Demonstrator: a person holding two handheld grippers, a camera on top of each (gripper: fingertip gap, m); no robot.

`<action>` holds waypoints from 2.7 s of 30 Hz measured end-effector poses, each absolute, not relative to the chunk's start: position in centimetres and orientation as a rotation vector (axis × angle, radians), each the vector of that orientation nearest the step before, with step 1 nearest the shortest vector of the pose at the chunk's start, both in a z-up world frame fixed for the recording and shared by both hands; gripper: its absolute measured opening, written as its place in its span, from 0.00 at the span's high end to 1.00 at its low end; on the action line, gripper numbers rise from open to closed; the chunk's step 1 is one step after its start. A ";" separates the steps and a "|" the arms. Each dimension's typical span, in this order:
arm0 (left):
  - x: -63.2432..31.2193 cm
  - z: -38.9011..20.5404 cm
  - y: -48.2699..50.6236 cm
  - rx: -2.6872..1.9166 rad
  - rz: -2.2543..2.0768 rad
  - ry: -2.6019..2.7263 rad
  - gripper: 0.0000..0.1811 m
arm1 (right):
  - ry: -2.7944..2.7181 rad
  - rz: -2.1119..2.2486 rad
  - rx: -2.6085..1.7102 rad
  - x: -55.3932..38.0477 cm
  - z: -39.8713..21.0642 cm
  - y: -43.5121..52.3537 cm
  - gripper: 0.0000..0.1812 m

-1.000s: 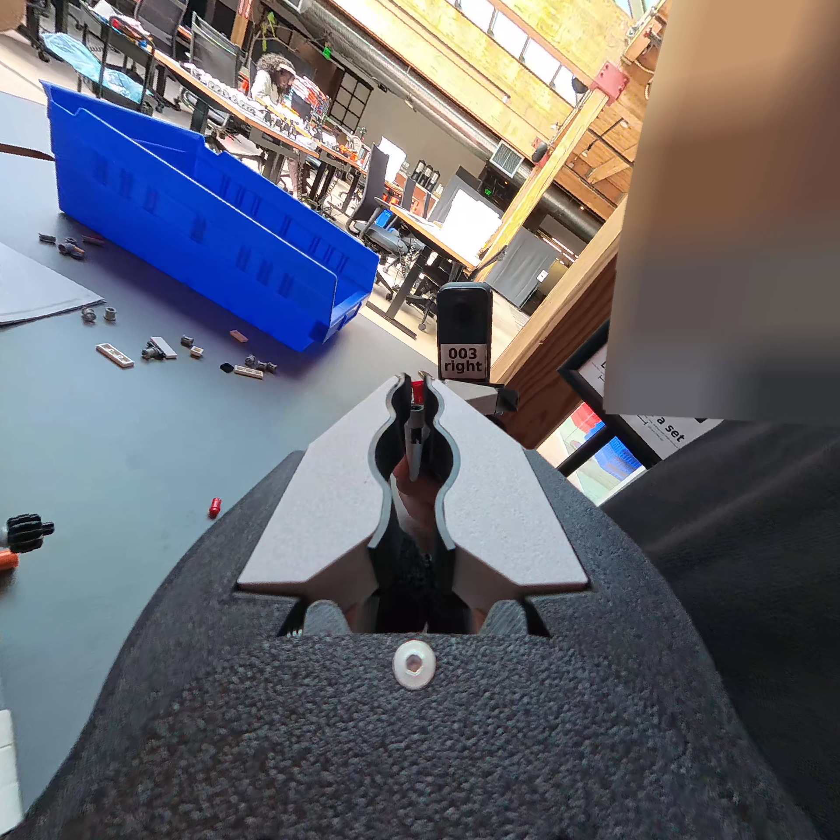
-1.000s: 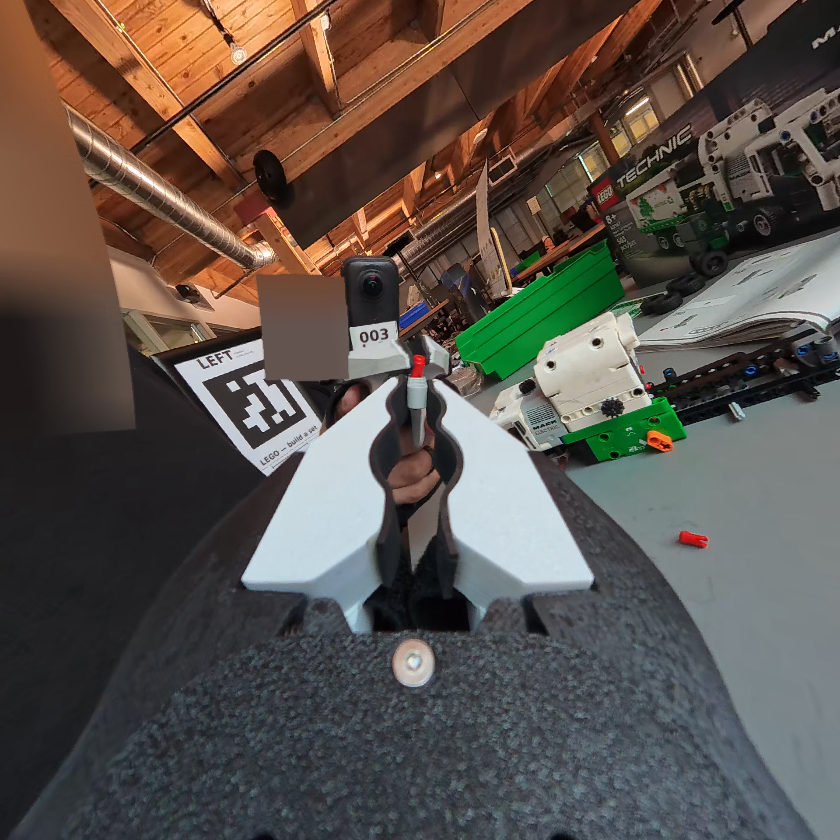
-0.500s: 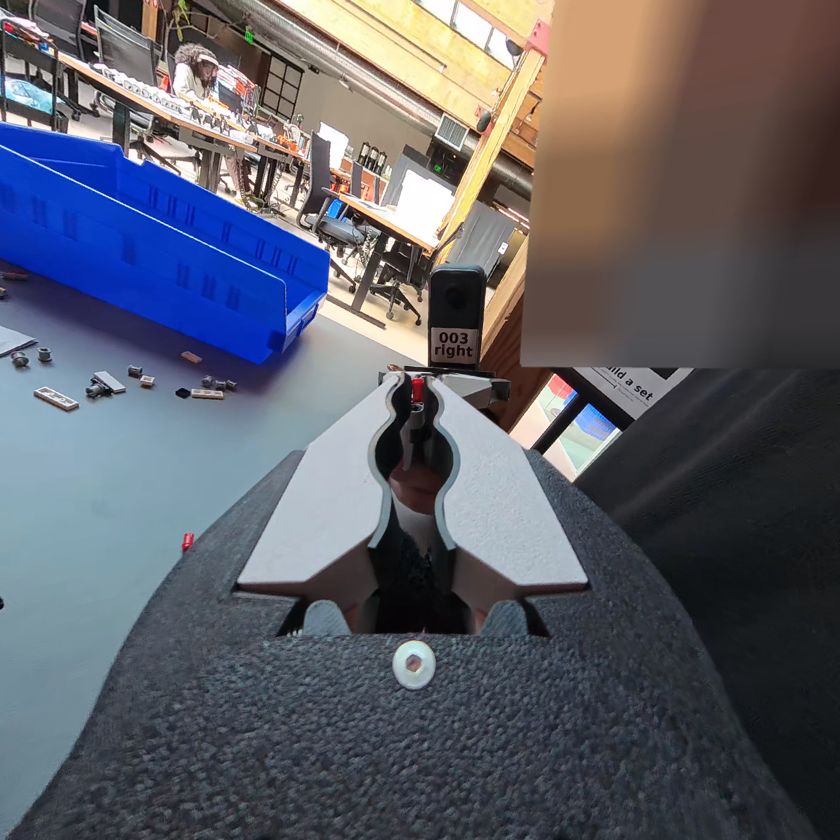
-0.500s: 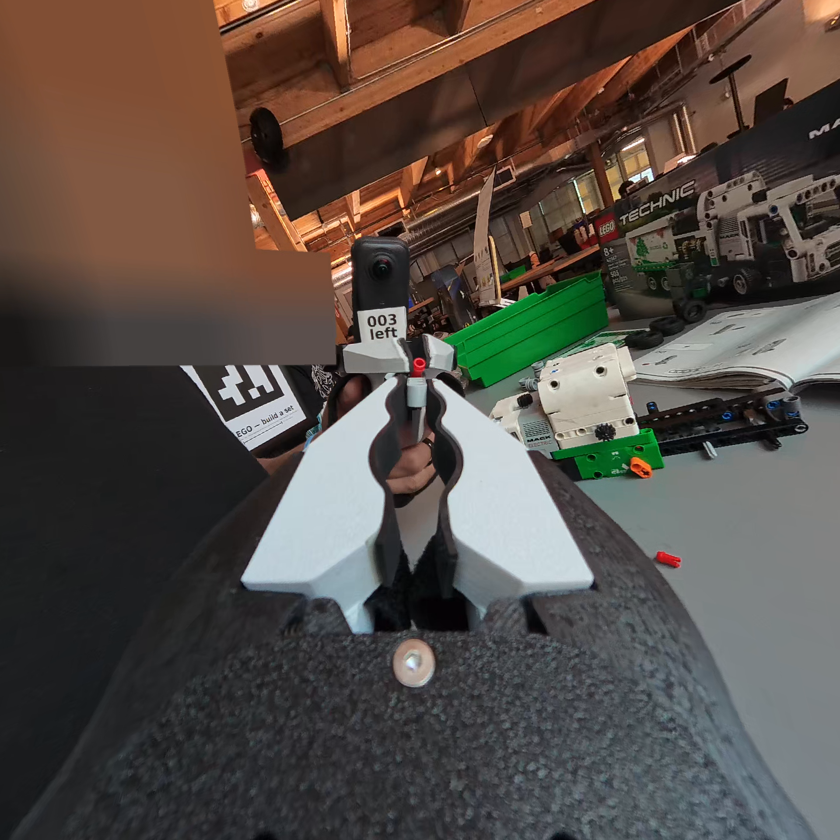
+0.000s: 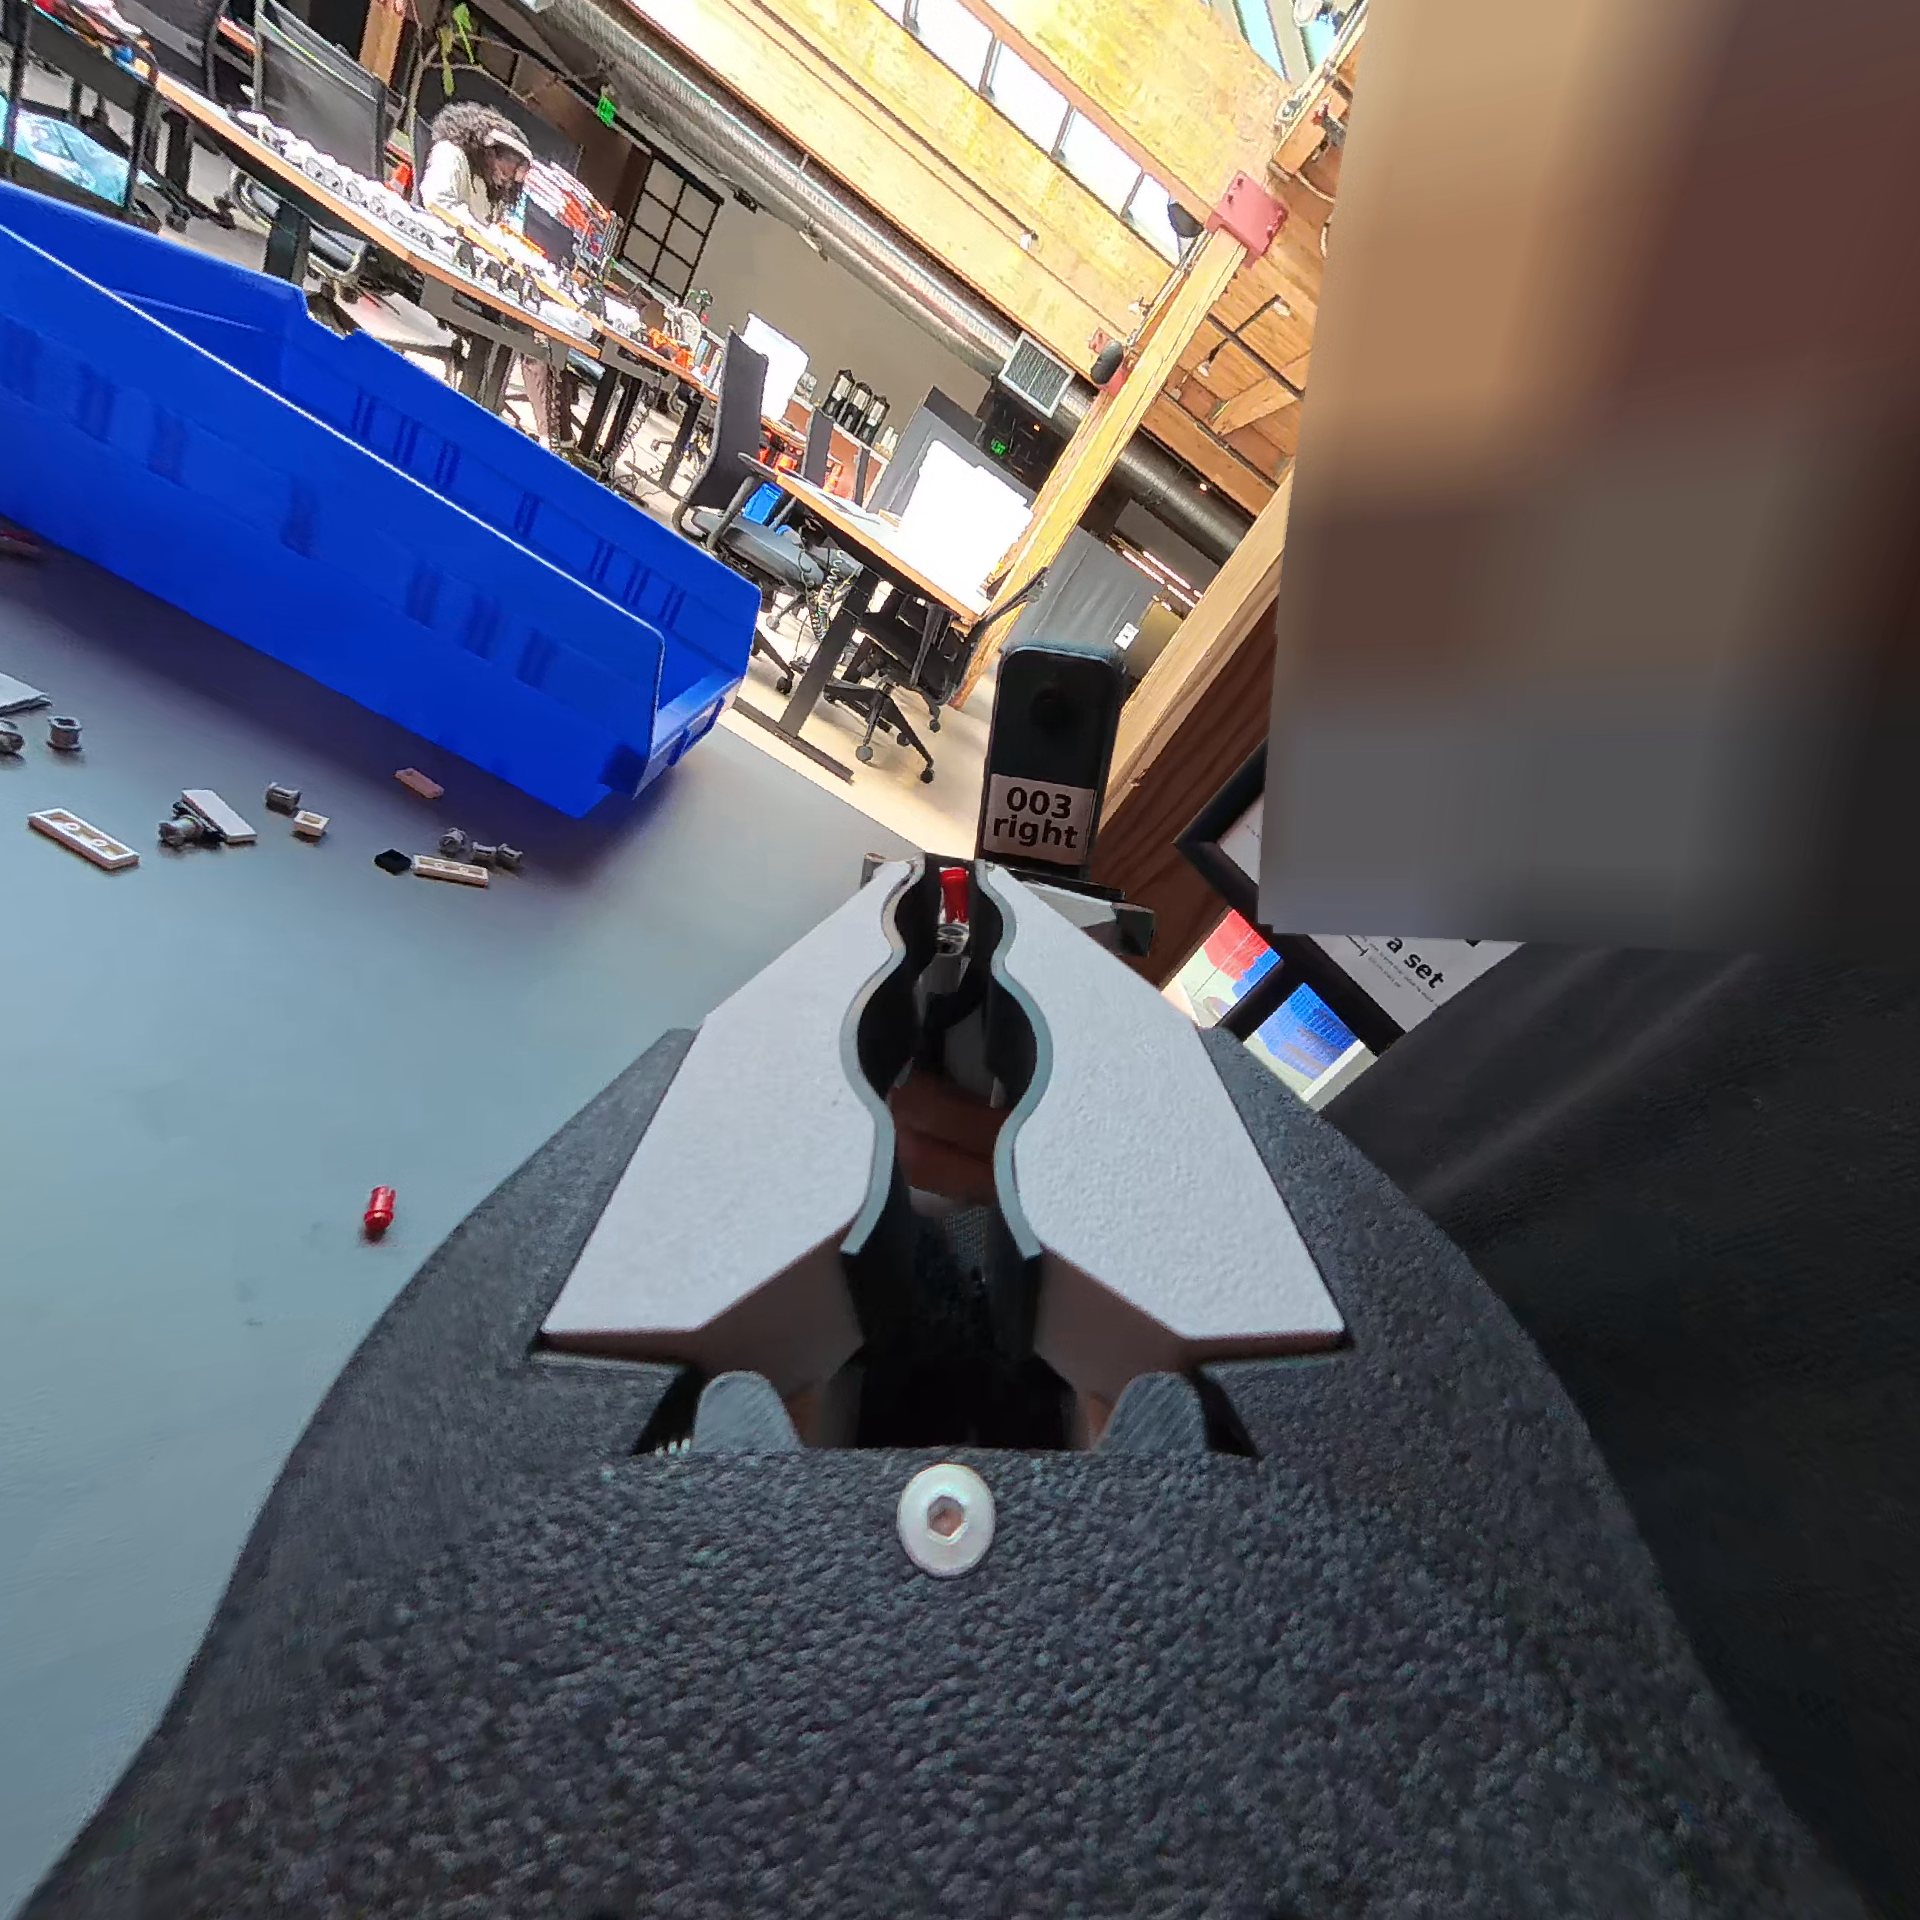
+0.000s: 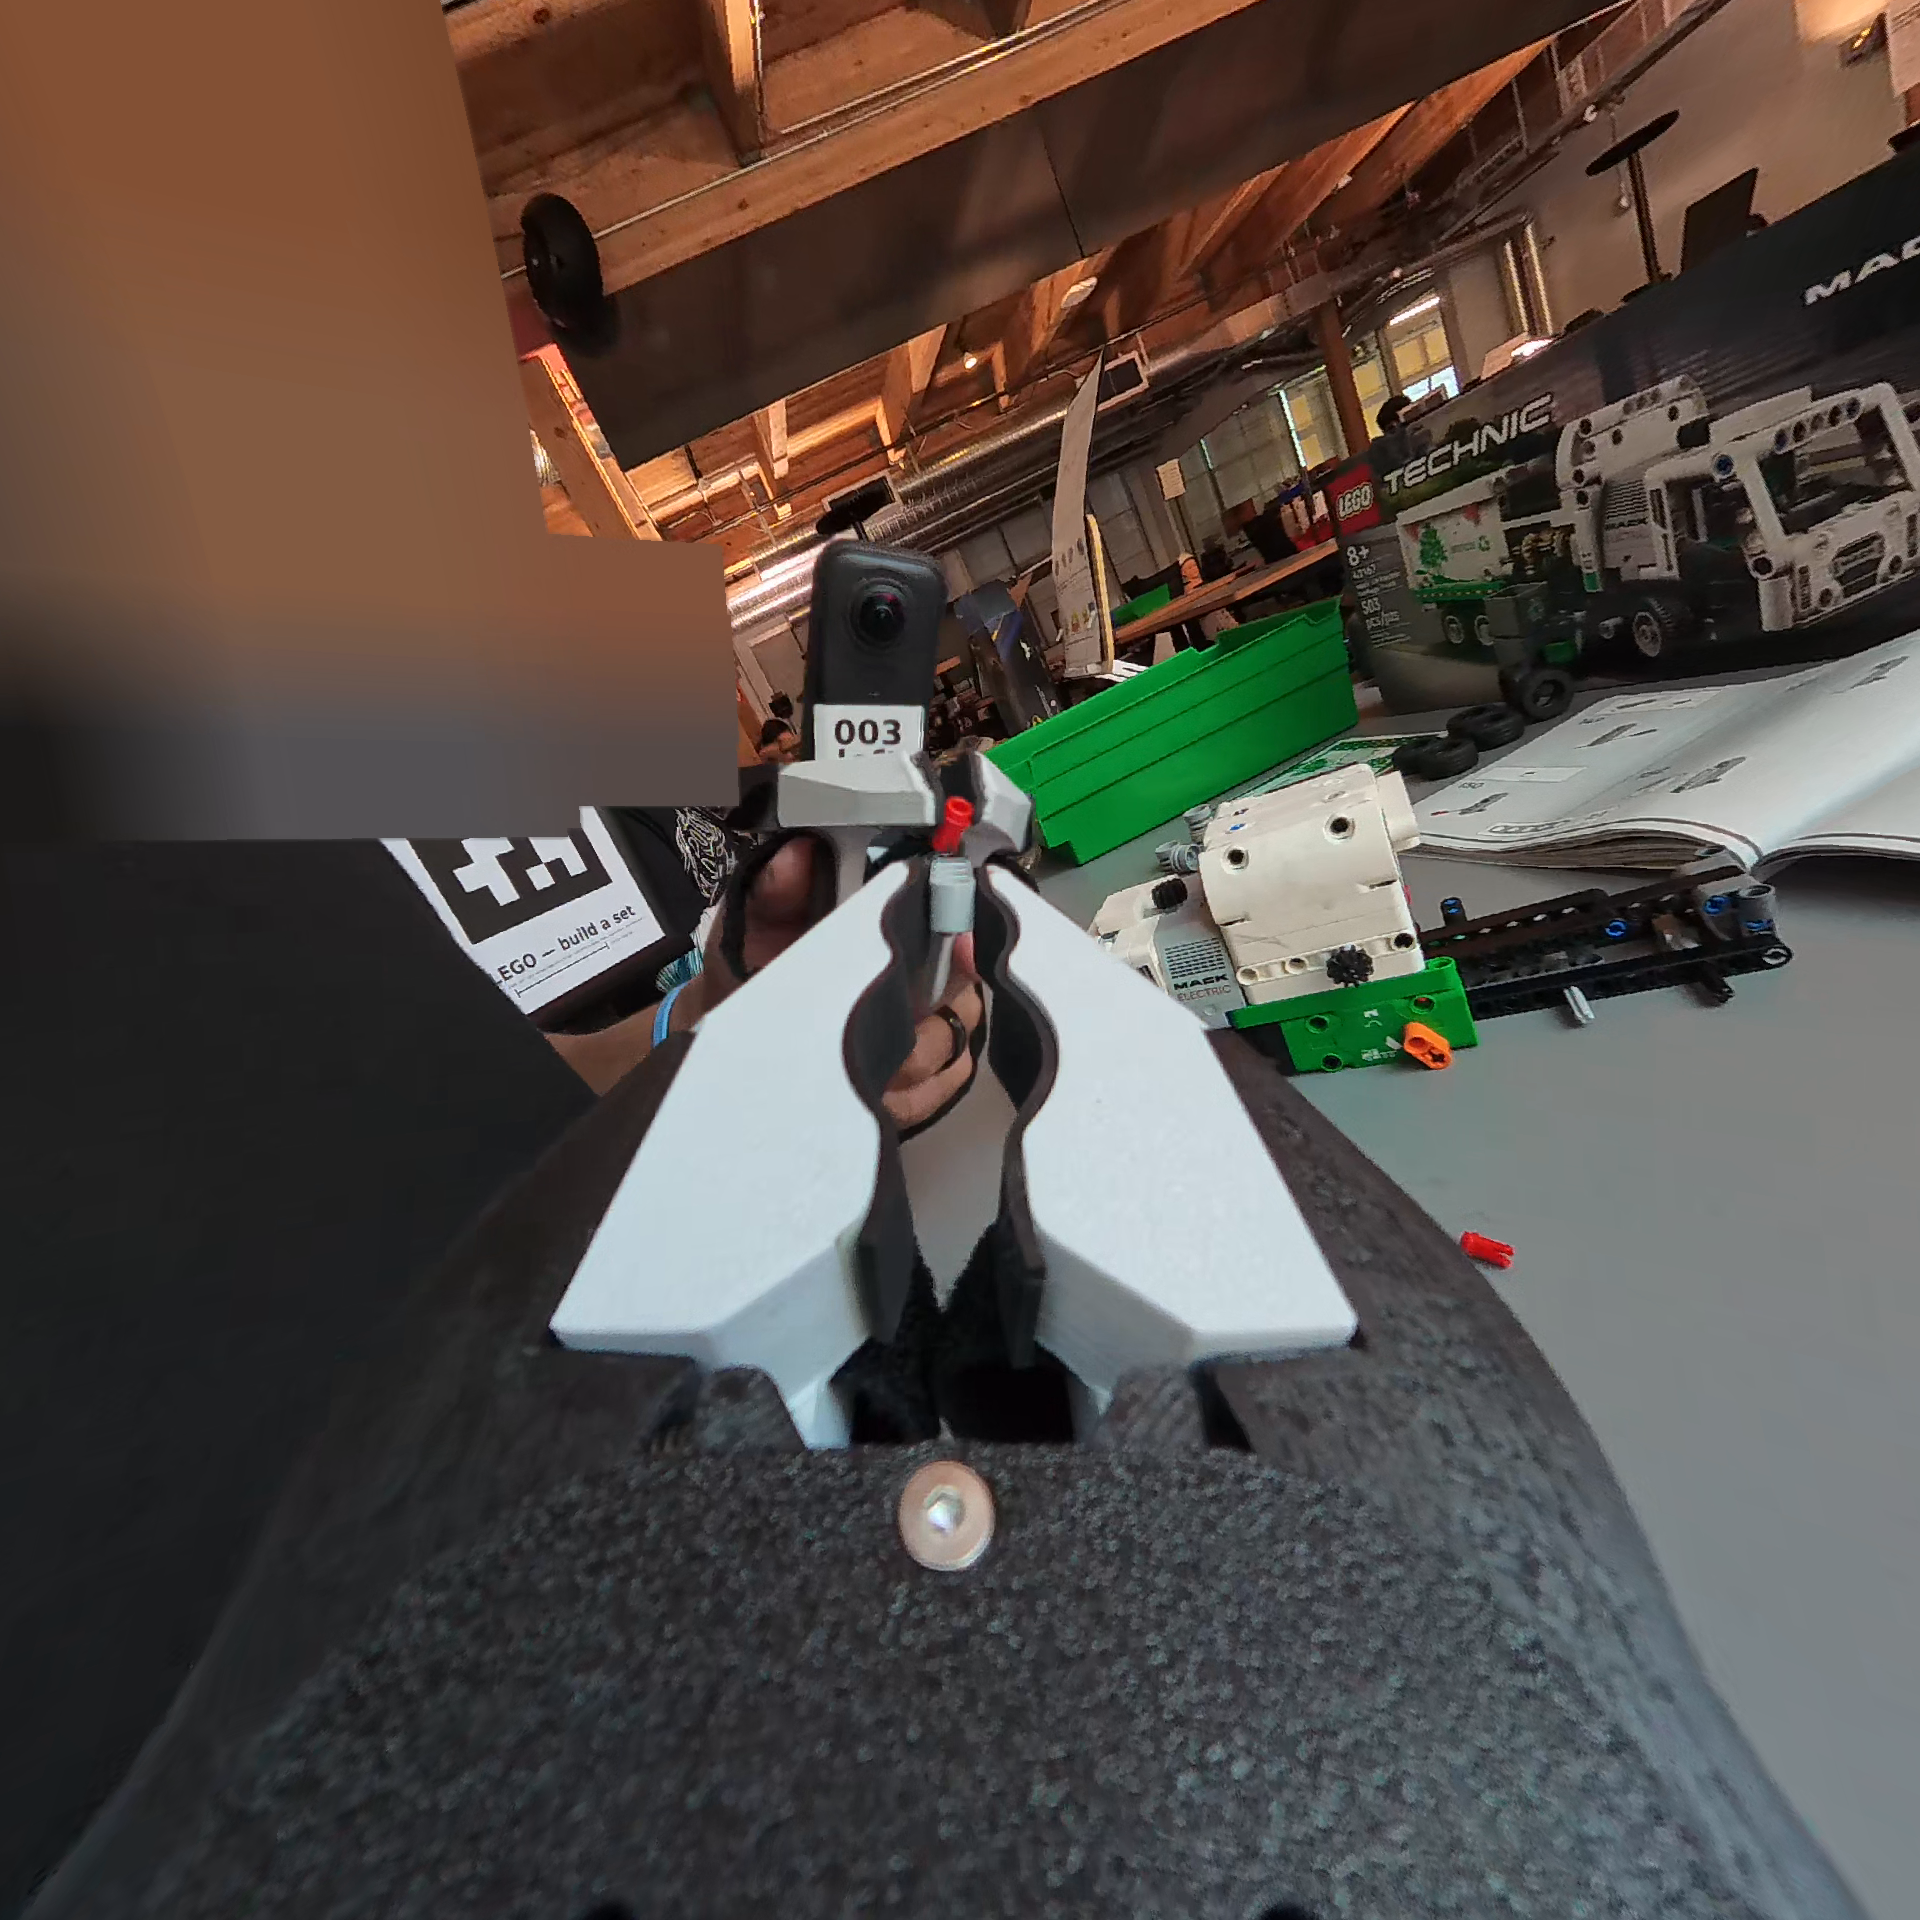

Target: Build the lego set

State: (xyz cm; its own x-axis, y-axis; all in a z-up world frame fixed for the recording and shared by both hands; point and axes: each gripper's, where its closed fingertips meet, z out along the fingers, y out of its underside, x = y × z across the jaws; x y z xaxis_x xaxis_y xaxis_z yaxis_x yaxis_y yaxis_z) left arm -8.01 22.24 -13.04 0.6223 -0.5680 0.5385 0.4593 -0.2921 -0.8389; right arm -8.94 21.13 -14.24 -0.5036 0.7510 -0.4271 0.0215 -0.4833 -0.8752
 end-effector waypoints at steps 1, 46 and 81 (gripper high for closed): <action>-7.9 -13.1 22.3 -1.571 -1.015 0.081 0.98 | -1.211 2.035 -1.186 -9.0 -14.2 21.1 0.96; -8.7 -12.7 22.7 -1.442 -0.990 -0.004 0.98 | -0.984 2.442 -1.224 -8.5 -13.7 22.0 0.97; -8.9 -15.2 22.3 -1.736 -0.713 0.150 0.98 | -1.143 2.192 -1.317 -9.8 -15.8 21.1 0.98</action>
State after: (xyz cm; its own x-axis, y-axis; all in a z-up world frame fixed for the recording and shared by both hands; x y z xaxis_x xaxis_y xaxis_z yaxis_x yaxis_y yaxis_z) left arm -8.95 22.26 -15.20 0.8041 -0.4564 0.3810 0.2647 -0.2989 -0.9168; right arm -9.79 21.14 -15.84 -0.5130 0.6342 -0.5785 0.1117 -0.6189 -0.7775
